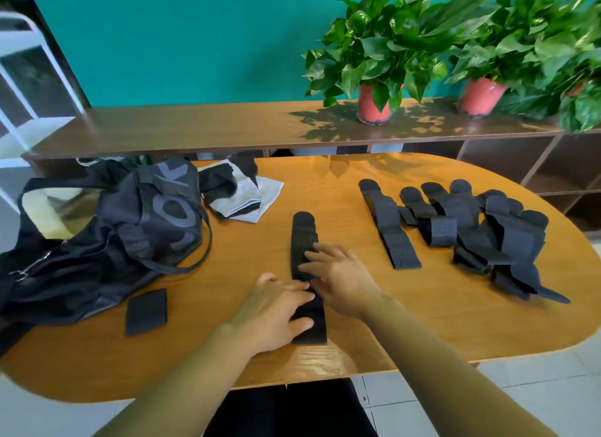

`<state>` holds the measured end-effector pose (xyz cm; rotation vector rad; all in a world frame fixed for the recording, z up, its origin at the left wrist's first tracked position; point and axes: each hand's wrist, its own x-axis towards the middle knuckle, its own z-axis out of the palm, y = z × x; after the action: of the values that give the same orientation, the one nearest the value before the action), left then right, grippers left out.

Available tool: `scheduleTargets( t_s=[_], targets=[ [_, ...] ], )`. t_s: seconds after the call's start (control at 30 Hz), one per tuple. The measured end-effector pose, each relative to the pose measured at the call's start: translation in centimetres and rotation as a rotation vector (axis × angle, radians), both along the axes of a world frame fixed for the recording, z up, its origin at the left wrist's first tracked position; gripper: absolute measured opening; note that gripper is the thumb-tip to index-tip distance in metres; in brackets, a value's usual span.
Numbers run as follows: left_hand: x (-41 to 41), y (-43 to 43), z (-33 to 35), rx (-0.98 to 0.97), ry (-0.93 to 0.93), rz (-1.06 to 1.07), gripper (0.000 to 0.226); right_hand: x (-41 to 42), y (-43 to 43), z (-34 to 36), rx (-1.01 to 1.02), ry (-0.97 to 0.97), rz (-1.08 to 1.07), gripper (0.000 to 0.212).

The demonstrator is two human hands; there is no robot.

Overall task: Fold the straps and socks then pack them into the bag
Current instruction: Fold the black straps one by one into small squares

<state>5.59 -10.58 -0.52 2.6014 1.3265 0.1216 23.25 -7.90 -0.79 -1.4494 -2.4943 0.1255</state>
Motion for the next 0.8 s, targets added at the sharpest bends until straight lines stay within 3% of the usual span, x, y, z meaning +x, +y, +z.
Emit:
scheduleTargets(
  t_s=[0.1,0.4,0.57,0.8],
  targets=[
    [-0.5,0.1,-0.8,-0.02,-0.008,-0.001,0.052,0.1,1.1,-1.0,-0.165,-0.136,-0.004,0.044],
    [-1.2,0.3,-1.4,-0.064,-0.054,-0.03,0.053,-0.2,6.7,-0.9,-0.312,-0.266,-0.113,0.051],
    [-1.5,0.3,-2.0,-0.081,-0.055,-0.039,0.082,-0.5,9.8,-0.2,-0.366,-0.325,-0.174,0.052],
    [-1.1,0.0,-1.4,-0.063,-0.025,-0.009,0.052,-1.1,10.2,0.7,-0.379,-0.311,-0.218,0.052]
  ],
)
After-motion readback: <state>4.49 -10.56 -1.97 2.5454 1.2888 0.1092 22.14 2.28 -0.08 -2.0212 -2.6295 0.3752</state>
